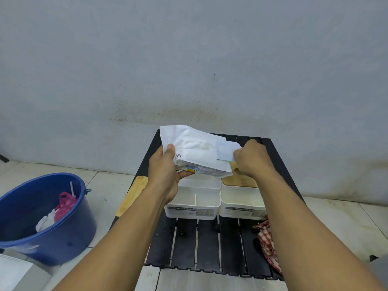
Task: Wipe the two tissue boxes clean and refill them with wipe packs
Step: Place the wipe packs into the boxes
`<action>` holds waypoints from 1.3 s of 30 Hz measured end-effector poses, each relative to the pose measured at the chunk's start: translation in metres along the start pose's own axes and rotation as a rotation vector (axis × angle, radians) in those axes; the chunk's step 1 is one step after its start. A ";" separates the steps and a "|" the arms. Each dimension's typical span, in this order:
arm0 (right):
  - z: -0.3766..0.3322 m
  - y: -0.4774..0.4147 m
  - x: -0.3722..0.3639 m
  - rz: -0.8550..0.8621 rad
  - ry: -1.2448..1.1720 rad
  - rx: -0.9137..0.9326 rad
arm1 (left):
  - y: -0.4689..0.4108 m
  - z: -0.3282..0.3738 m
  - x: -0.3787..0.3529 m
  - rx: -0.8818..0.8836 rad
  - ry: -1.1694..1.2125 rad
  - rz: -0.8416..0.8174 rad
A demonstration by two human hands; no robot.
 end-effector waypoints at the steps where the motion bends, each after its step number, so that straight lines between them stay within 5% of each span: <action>1: -0.003 0.001 0.000 -0.004 0.012 0.008 | 0.000 0.001 0.001 -0.010 0.001 0.008; 7: -0.067 0.047 0.018 0.301 -0.066 0.402 | -0.004 0.008 0.005 -0.068 -0.021 0.075; 13: -0.076 0.063 -0.038 0.149 0.160 0.479 | 0.000 0.008 0.001 -0.078 0.020 0.064; 18: -0.054 0.044 -0.047 0.002 0.100 0.344 | -0.005 0.008 0.008 -0.057 0.099 0.061; 25: -0.028 0.030 -0.035 0.027 -0.433 0.125 | -0.021 0.003 0.015 0.029 0.163 -0.002; 32: -0.016 0.049 -0.051 -0.025 -0.188 0.221 | -0.032 0.011 0.031 -0.142 -0.620 0.056; 39: -0.002 0.067 -0.094 -0.249 0.315 0.403 | -0.048 -0.020 0.039 -0.028 -0.692 -0.039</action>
Point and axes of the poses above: each hand's wrist, its own y-axis away from the middle knuckle, its own x-axis out of the back of the hand, z = x × y, the point moved 9 cm from there along -y, towards the middle knuckle, and after that the axes turned 13 degrees about -y, right-handed, at the moved point
